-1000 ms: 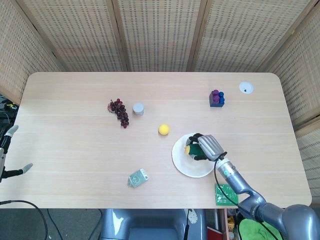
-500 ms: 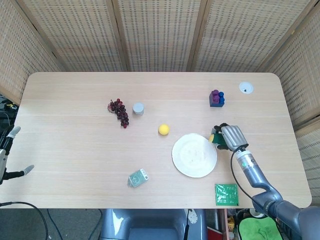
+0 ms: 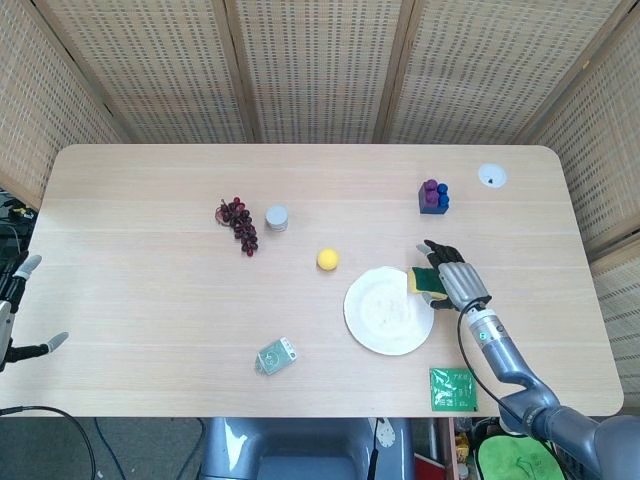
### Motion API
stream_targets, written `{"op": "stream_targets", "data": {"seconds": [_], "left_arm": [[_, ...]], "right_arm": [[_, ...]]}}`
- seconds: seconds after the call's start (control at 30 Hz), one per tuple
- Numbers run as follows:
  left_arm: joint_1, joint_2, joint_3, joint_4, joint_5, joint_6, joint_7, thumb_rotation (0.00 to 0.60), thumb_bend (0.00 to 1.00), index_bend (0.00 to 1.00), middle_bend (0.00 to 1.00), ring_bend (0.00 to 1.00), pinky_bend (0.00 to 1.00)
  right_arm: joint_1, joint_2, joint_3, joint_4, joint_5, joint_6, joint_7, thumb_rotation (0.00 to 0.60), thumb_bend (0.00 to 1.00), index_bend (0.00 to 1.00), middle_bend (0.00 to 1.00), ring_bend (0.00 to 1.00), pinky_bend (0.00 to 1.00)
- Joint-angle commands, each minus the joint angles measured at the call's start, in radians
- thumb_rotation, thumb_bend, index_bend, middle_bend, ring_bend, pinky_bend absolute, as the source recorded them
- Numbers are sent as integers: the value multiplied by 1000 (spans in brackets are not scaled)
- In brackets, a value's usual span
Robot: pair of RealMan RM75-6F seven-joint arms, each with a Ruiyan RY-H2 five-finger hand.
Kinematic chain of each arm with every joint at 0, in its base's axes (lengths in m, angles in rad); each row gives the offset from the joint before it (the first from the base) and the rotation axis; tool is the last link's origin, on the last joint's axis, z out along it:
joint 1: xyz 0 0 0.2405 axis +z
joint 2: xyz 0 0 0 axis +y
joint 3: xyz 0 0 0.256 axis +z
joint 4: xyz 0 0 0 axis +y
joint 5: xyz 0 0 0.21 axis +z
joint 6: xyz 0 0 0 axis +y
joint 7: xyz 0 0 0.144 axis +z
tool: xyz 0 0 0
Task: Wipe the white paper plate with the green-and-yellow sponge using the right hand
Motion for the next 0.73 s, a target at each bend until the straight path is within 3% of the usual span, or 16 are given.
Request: {"op": "stream_targets", "data": {"seconds": [0.03,0.13,0.3,0.4,0.53,0.73], "left_arm": [[1,1,2,1,4,-1,-5,600,0,0,0,0,0],[3,2,6,2,10,-1,-12,600,0,0,0,0,0],[19,-5,19,17,35,23,-23,600,0,0,0,0,0],[48,-27,28,38,57,77,-13,600,0,0,0,0,0],[74,-48,42,53,78,115,0,600,0,0,0,0,0],[102,-58,53,63,107,161,4,600,0,0,0,0,0]], "right_arm": [[-27,71,15,-114,-12,68,10,600,307,0,0,0,0],[-51,122,14,-189,-20,111,-1,600,241,0,0,0,0],[-136,244,-20,-342,-57,237,-58,600,24,0,0,0,0],[-240,315,-67,-426,-97,387,-147,600,0,0,0,0,0],[-325,342,-95,-489,-135,514,-171,600,0,0,0,0,0],[-410,332,-111,-508,-156,625,-293,600,0,0,0,0,0]]}}
